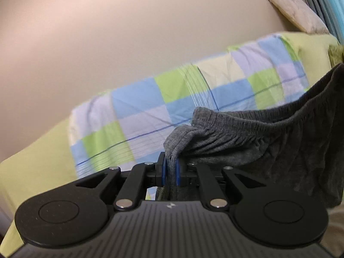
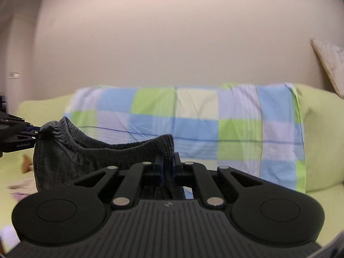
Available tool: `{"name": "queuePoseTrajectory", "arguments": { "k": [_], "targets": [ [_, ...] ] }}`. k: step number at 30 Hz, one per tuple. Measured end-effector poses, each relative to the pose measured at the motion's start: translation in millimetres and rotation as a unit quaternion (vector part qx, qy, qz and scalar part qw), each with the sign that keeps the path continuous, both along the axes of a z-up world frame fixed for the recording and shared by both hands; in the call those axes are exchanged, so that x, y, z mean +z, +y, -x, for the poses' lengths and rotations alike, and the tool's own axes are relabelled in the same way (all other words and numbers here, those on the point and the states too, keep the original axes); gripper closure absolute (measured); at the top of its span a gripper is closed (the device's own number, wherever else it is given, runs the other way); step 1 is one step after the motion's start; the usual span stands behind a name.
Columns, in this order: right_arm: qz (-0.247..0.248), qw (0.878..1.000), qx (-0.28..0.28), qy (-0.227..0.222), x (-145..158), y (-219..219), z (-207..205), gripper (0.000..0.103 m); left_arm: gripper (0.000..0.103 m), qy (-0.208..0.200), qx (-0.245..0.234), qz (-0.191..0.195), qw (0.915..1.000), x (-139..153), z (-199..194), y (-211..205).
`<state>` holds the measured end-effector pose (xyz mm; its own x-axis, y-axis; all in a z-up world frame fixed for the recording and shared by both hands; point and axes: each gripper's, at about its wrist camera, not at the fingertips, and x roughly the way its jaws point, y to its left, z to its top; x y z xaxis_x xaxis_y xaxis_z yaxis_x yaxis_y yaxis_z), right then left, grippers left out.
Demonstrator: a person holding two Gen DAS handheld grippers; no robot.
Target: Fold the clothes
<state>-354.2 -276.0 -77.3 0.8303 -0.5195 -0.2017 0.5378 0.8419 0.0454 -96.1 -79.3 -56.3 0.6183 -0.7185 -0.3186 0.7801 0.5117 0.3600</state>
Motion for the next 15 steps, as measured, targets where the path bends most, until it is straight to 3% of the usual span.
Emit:
{"name": "queuePoseTrajectory", "arguments": {
  "k": [5, 9, 11, 12, 15],
  "targets": [
    [0.02, 0.999, 0.033, 0.002, 51.1, 6.5, 42.2, 0.098, 0.094, -0.003, -0.001, -0.014, 0.9999, 51.5, 41.7, 24.2],
    [0.047, 0.998, 0.041, 0.018, 85.3, -3.5, 49.3, 0.098, 0.09, -0.016, -0.006, -0.046, 0.9988, 82.0, 46.7, 7.2],
    [0.056, 0.997, 0.04, 0.031, 90.1, -12.7, 41.4, 0.098, 0.089, -0.017, -0.01, -0.059, 0.9981, 78.1, 33.8, -14.9],
    [0.059, 0.997, 0.037, 0.045, 87.7, -23.0, 31.1, 0.098, 0.089, -0.01, -0.012, -0.07, 0.9974, 62.8, 19.7, -31.4],
    [0.035, 0.992, 0.033, 0.114, 50.3, -64.6, -14.4, 0.098, 0.088, 0.009, -0.017, -0.105, 0.9942, 13.5, -23.7, -82.1]
  ]
}}
